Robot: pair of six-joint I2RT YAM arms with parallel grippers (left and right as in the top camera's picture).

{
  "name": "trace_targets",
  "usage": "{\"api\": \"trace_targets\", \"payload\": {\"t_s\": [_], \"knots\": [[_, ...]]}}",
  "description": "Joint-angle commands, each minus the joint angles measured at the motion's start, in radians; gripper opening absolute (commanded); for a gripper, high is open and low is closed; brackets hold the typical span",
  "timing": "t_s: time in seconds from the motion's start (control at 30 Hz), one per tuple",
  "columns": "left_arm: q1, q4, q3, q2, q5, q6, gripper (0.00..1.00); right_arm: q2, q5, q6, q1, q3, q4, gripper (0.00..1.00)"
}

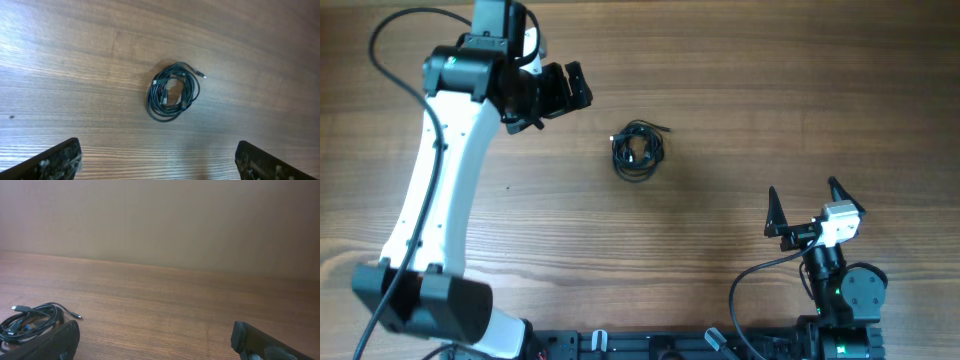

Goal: Untangle cables
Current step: 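Swing the left gripper up and over toward the black cable coil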

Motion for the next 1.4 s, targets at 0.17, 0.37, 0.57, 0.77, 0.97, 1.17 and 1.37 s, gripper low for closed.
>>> {"api": "trace_targets", "payload": {"t_s": [0.17, 0.37, 0.57, 0.77, 0.97, 1.17, 1.37], "knots": [[-0.005, 0.027, 0.003, 0.060, -0.106, -0.051, 1.00, -0.006, 0.006, -0.005, 0.007, -0.001, 0.002, 1.00], [0.004, 0.025, 0.003, 0.109, -0.208, -0.051, 1.00, -0.006, 0.006, -0.005, 0.007, -0.001, 0.002, 1.00], [0.082, 0.055, 0.002, 0.118, -0.144, -0.050, 1.00, -0.006, 0.006, -0.005, 0.007, -0.001, 0.002, 1.00], [0.046, 0.045, -0.023, 0.119, -0.076, -0.039, 1.00, -0.006, 0.006, -0.005, 0.007, -0.001, 0.003, 1.00], [0.014, 0.076, -0.091, 0.130, -0.076, -0.039, 1.00, -0.006, 0.006, -0.005, 0.007, -0.001, 0.002, 1.00], [-0.002, 0.103, -0.113, 0.132, -0.076, -0.039, 1.00, -0.006, 0.006, -0.005, 0.007, -0.001, 0.002, 1.00], [-0.059, 0.221, -0.218, 0.133, -0.080, -0.040, 1.00, -0.006, 0.006, -0.005, 0.007, -0.001, 0.002, 1.00]]}}
